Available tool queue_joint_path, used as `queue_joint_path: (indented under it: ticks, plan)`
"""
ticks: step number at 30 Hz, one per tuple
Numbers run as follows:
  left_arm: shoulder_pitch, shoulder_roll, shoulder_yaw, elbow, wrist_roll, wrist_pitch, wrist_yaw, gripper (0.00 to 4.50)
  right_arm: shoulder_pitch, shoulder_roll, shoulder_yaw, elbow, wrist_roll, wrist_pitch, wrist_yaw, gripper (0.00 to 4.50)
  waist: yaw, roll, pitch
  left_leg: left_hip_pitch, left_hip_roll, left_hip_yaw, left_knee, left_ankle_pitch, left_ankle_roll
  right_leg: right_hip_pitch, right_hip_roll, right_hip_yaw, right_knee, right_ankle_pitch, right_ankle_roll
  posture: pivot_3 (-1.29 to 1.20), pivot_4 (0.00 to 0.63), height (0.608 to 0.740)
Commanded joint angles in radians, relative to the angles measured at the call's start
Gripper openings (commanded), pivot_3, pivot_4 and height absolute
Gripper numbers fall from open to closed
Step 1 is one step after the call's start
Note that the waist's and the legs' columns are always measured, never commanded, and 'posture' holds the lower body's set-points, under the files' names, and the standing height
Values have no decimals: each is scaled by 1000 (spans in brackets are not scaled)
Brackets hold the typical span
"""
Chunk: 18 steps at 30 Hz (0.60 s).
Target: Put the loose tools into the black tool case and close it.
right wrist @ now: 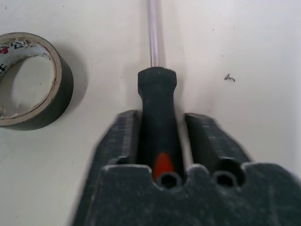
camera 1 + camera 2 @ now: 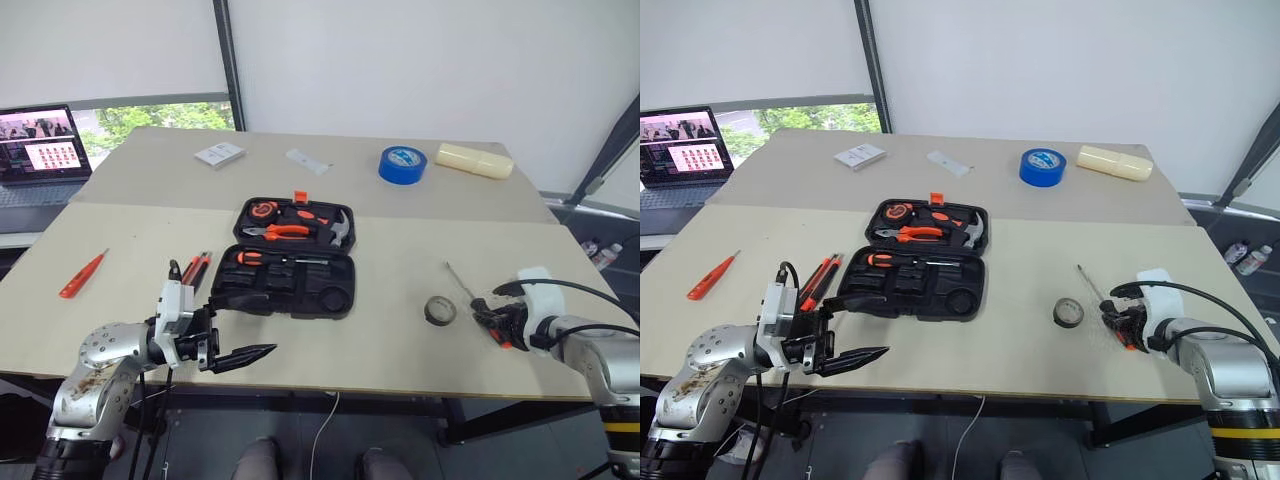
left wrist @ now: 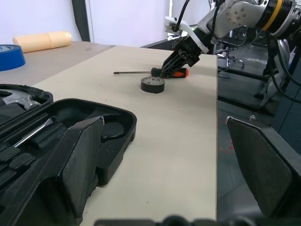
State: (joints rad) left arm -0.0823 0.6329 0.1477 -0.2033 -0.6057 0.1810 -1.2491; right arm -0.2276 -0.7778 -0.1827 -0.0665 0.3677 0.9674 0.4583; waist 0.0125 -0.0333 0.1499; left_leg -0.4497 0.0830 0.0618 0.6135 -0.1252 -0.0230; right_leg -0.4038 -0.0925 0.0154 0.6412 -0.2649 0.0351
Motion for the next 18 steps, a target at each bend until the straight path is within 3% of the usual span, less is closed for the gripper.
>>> queue_joint_path:
  ticks: [1,8,13,18]
  plan:
    - [-9,-1,38,-41,-29,-2,38,4500,21,9,-70,-45,0,10,-24,953,-1,0,0,0,0,0,0,0,0,0,0,0,0,0,1,0,150,740]
    - [47,-14,114,-55,-54,4,135,4500,-53,5,-61,-76,32,-304,174,953,-17,1,1,0,1,0,0,0,0,-1,1,1,1,0,2,0,150,740]
    - [121,-30,206,-26,-39,-20,213,4500,-312,4,186,-38,-52,-471,397,953,-42,2,3,3,1,0,-1,0,0,-1,2,3,1,0,3,0,150,740]
    - [178,-56,295,35,-12,-76,283,4500,-631,161,486,192,-233,-550,507,953,-55,2,3,5,2,0,-4,0,-1,-2,3,2,2,0,0,0,150,740]
